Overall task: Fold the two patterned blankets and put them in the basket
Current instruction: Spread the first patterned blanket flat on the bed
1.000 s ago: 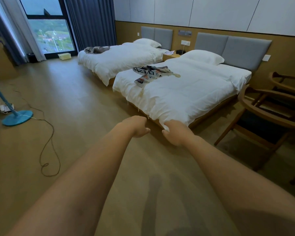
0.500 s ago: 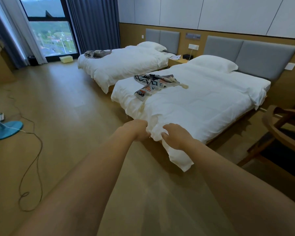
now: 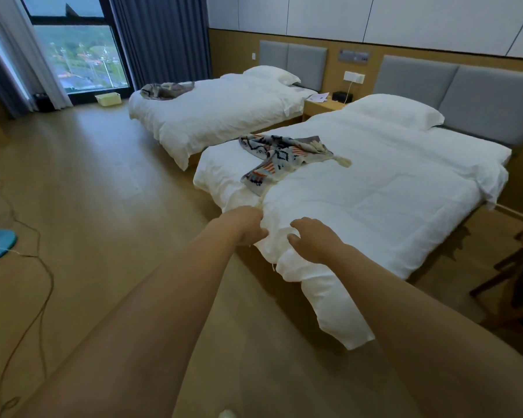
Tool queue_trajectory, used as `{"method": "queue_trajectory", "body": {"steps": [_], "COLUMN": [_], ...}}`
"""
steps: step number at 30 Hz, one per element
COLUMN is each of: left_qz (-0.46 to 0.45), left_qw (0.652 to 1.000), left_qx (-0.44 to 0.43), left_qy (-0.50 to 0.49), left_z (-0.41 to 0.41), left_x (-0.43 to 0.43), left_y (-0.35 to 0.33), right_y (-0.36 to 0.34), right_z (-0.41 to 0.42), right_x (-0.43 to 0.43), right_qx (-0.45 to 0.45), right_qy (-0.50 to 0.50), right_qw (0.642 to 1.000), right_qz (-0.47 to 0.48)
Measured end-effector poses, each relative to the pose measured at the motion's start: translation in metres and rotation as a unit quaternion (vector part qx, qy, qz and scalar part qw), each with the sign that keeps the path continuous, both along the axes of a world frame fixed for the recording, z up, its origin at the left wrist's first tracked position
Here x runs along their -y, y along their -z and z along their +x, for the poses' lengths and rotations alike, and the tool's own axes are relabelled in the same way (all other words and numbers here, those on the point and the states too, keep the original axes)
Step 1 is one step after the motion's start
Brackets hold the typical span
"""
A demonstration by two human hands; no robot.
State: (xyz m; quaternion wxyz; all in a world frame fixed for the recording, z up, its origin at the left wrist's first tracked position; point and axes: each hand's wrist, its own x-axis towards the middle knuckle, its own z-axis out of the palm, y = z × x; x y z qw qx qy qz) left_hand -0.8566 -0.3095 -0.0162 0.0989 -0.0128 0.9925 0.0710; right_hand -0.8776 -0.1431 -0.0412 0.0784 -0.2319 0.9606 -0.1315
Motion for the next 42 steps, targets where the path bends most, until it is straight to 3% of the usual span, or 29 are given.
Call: {"method": "queue_trajectory", "body": {"steps": [11, 20, 31, 42], "left_qz": [-0.043, -0.019, -0.013, 0.002], "left_qw": [0.999, 0.999, 0.998, 0.991], "left_qx": [0.007, 0.015, 0.037, 0.064], "left_qy": [0.030, 0.044, 0.058, 0.116], "left_z": [-0.195, -0.347, -0.595, -0.794], "left_x": [0.118, 0.157, 0.196, 0.234], "left_y": [-0.017, 0.002, -0.002, 0.033], "right_y": [-0.001, 0.019, 0.015, 0.045], "right_z": [-0.177, -0.327, -0.574, -0.752], "right_x": [0.116, 0.162, 0.203, 0.245], "right_qx": [0.023, 0.039, 0.070, 0.102], "right_qy": [0.030, 0.045, 0.066, 0.114], "right_qw": [0.999, 0.998, 0.995, 0.988], "right_qz": [-0.003, -0.019, -0.033, -0.022]}}
